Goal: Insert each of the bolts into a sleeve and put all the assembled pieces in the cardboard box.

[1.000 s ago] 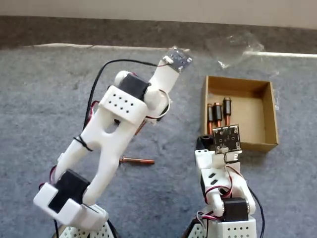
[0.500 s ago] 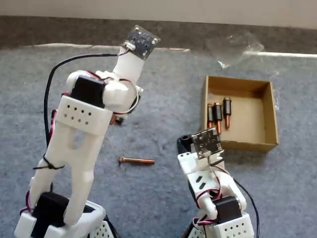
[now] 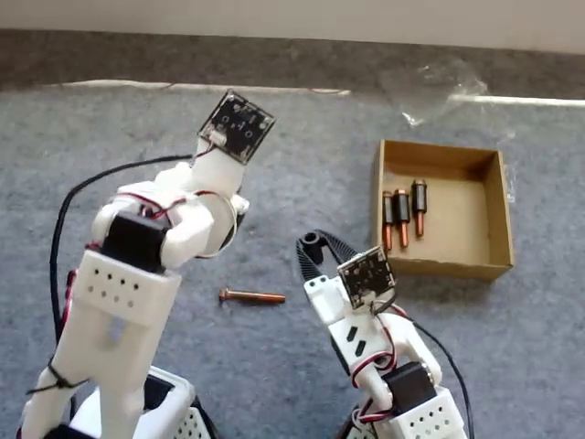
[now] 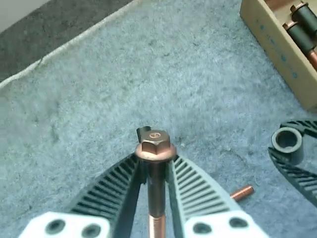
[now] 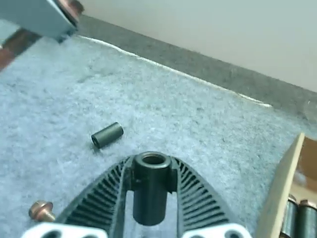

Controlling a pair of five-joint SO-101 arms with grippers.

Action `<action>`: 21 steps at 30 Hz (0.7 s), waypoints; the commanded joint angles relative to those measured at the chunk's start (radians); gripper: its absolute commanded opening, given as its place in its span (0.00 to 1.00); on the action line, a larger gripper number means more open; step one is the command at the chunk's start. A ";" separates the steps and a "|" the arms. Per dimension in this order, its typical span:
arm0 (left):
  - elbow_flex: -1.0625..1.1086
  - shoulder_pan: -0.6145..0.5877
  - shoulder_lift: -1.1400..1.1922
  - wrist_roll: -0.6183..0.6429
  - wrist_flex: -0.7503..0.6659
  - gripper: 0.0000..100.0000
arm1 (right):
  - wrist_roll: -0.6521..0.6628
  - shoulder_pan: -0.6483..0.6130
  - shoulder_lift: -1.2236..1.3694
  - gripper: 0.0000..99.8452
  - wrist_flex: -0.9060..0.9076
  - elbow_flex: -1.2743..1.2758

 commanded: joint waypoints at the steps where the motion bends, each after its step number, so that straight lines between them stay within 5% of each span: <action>1: 0.053 -0.016 -0.131 -0.008 -0.091 0.00 | 0.008 -0.070 -0.008 0.00 -0.113 0.042; 13: 0.177 -0.016 -0.309 -0.008 -0.209 0.00 | 0.005 -0.140 -0.002 0.00 -0.303 0.137; 21: 0.392 -0.018 -0.542 -0.008 -0.439 0.00 | 0.003 -0.140 -0.002 0.00 -0.297 0.137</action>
